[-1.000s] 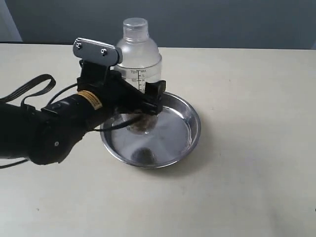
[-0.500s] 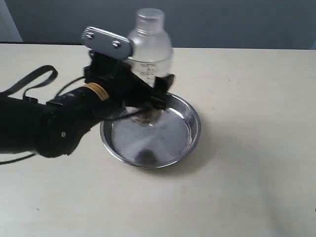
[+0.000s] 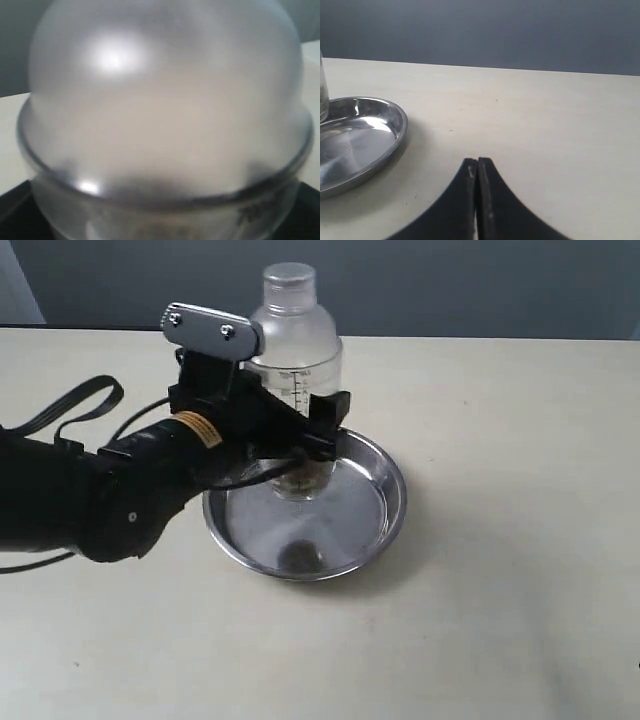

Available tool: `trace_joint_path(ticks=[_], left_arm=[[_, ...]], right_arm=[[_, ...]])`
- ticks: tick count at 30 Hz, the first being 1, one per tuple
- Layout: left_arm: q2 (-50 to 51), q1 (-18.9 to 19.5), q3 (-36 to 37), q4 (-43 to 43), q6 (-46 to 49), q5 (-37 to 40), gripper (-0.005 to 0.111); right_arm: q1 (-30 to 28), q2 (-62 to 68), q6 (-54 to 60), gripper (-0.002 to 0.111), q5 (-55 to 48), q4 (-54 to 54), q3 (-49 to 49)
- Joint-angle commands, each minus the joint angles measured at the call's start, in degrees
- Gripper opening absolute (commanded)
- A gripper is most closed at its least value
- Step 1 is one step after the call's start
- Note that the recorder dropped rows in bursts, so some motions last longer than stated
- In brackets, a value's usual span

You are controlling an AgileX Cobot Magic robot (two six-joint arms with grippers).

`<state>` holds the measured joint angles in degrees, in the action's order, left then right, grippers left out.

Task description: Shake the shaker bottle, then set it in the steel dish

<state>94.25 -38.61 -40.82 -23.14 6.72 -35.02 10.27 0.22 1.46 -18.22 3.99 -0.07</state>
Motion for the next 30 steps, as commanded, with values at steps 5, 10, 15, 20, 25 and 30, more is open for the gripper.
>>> trace_joint_path(ticks=[5, 10, 15, 20, 25, 30], left_arm=[[-0.2, 0.8, -0.3, -13.3, 5.8, -4.8, 0.0], [-1.7, -0.5, -0.3, 15.1, 0.7, 0.7, 0.0], [-2.0, -0.5, -0.3, 8.6, 7.1, -0.3, 0.0], [-1.8, 0.9, -0.3, -12.1, 9.9, -2.0, 0.0], [-1.9, 1.3, -0.2, -16.5, 8.7, -4.8, 0.0], [-3.7, 0.1, -0.2, 7.5, -2.3, 0.8, 0.0]], right_arm=[[0.0, -0.2, 0.0, -0.001, 0.7, -0.3, 0.1], [0.0, -0.2, 0.0, -0.001, 0.7, -0.3, 0.1], [0.0, -0.2, 0.0, -0.001, 0.7, -0.3, 0.1], [0.0, -0.2, 0.0, -0.001, 0.7, -0.3, 0.1], [0.0, -0.2, 0.0, -0.001, 0.7, -0.3, 0.1], [0.0, -0.2, 0.0, -0.001, 0.7, -0.3, 0.1]])
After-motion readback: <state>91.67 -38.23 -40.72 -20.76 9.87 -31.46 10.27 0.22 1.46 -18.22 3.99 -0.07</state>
